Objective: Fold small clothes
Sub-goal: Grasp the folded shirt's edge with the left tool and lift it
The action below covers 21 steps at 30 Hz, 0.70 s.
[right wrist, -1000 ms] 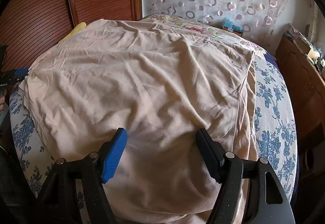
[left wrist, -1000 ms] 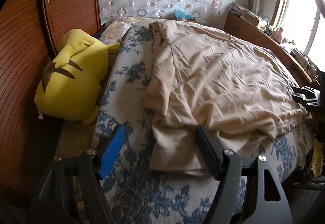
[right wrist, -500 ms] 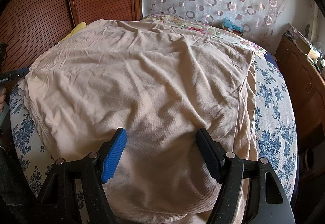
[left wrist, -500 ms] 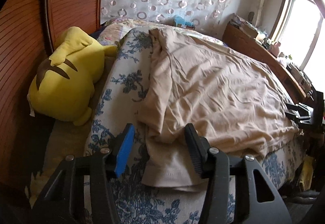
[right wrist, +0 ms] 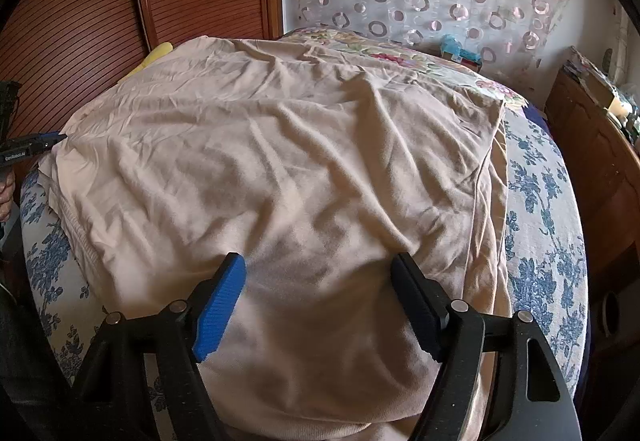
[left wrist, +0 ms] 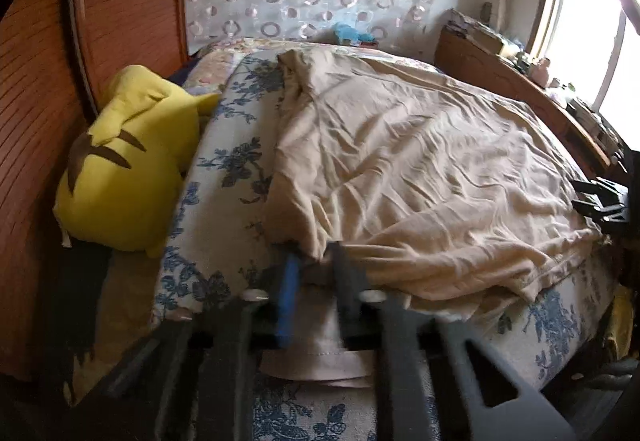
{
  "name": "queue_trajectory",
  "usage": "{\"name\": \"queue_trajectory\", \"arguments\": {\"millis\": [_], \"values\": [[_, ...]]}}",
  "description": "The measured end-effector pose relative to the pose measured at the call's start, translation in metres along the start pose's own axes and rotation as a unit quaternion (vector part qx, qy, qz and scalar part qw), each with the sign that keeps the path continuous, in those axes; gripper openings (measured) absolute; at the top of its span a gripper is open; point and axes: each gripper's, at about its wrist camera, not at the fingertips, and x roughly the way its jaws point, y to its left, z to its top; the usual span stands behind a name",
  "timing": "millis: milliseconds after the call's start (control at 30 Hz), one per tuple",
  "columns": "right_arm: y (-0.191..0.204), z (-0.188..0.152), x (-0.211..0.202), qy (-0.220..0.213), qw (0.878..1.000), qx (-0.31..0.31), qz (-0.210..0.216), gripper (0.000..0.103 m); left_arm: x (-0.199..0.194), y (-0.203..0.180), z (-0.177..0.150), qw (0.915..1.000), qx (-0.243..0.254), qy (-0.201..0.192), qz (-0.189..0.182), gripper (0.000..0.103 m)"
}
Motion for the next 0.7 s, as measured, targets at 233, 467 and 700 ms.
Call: {"name": "queue_trajectory", "arguments": {"millis": [233,467,700], "values": [[0.000,0.000,0.000,0.000,1.000,0.001,0.001,0.078,-0.024,-0.012,0.016,0.9978,0.003,-0.052,-0.041,0.007],[-0.003,0.000,-0.008,-0.004,1.000,0.010,0.002,0.078,-0.044,-0.038,0.052,0.9909,0.019,-0.102,-0.086,0.006],[-0.016,-0.004,-0.049,-0.042,0.998,0.028,-0.021,0.078,-0.035,-0.089,0.085,0.9815,0.056,-0.113,-0.145,0.006]]}}
